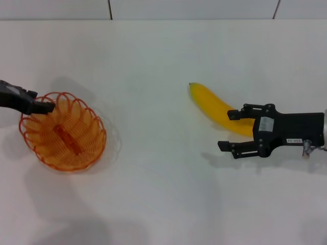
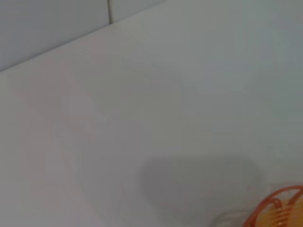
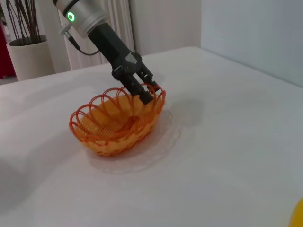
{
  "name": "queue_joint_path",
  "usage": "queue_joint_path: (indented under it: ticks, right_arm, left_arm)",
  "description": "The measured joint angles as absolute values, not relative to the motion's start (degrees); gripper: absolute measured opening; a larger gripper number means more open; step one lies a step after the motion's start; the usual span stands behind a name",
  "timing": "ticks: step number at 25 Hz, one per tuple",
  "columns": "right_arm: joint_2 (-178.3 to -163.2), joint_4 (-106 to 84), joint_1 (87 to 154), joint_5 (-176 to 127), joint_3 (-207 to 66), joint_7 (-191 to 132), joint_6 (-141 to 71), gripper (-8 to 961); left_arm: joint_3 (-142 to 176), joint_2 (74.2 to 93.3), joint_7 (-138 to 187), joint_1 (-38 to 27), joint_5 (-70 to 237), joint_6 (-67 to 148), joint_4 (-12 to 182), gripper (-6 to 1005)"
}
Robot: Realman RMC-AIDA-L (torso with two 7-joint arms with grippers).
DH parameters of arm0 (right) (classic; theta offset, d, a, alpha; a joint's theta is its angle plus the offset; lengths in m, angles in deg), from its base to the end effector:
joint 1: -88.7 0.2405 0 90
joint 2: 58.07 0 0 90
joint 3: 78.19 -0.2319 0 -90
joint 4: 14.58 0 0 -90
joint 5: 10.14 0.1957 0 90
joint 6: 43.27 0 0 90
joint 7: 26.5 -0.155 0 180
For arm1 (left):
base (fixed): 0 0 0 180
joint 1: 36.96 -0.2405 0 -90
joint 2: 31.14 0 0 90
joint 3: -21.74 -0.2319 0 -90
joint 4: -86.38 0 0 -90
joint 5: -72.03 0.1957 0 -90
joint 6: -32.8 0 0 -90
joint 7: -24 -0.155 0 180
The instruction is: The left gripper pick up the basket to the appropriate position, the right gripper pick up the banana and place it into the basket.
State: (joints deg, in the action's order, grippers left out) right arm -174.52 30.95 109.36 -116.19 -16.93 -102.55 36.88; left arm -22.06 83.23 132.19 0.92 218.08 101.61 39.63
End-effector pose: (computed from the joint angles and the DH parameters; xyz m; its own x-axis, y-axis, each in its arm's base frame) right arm 0.2573 0.2933 -0.0052 0.9068 -0.2623 -0.3301 -0.3494 -0.9056 -0.2403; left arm -0.2803 0.3806 0.0533 0.7897 0.6096 0.0687 0.5429 -0.6424 -0.5409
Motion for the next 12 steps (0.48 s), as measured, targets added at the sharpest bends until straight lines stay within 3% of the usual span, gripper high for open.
queue_joint_path:
  ticks: [12]
  right_arm:
    - [-174.6,29.45,110.82,-117.82,-16.93,-103.33,36.27,882]
  left_arm:
    - [-22.3,83.5,131.33,0.93,218.26,101.41,39.27,412]
